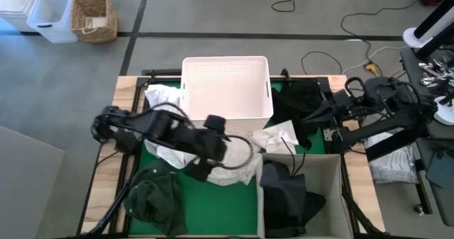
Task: Pick and place trash into bin
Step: Put the white cloth into the white plastic storage bin
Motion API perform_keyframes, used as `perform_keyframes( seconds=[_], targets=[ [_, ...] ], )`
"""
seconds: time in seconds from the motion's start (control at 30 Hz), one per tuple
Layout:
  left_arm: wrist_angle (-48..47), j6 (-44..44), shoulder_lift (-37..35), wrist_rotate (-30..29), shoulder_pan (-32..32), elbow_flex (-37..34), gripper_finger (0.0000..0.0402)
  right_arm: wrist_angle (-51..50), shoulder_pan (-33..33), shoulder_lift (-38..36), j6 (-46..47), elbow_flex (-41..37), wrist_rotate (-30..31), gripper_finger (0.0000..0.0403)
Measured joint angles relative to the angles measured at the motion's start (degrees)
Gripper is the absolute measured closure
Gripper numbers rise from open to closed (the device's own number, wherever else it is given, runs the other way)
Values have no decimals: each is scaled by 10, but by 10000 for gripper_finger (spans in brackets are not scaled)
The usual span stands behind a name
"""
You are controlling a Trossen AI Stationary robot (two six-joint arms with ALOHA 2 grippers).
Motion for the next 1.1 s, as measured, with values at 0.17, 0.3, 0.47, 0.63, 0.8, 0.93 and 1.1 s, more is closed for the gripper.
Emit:
perform_keyframes(
  seconds=[0.17, 0.3, 0.47, 0.63, 0.8, 0.93, 1.1],
  targets=[
    [156, -14, -113, -40, -8, -200, 63, -4, 0, -1, 2, -2, 0, 390],
    [305, -18, -205, -68, -14, -362, 63, 5, 0, 7, 2, -2, 0, 390],
    [424, -51, -285, -118, -15, -507, 63, 33, 0, 30, 0, 9, 0, 390],
    [478, -48, -340, -204, -25, -591, 63, 43, 0, 62, -51, 31, 1, 390],
    [524, -17, -375, -279, -50, -627, 63, 43, 0, 99, -115, 47, 1, 390],
    [527, -12, -391, -395, -78, -646, 63, 43, 0, 125, -137, 48, 1, 390],
    [509, -2, -419, -493, -122, -660, 63, 66, 0, 165, -82, 48, 1, 390]
  ],
)
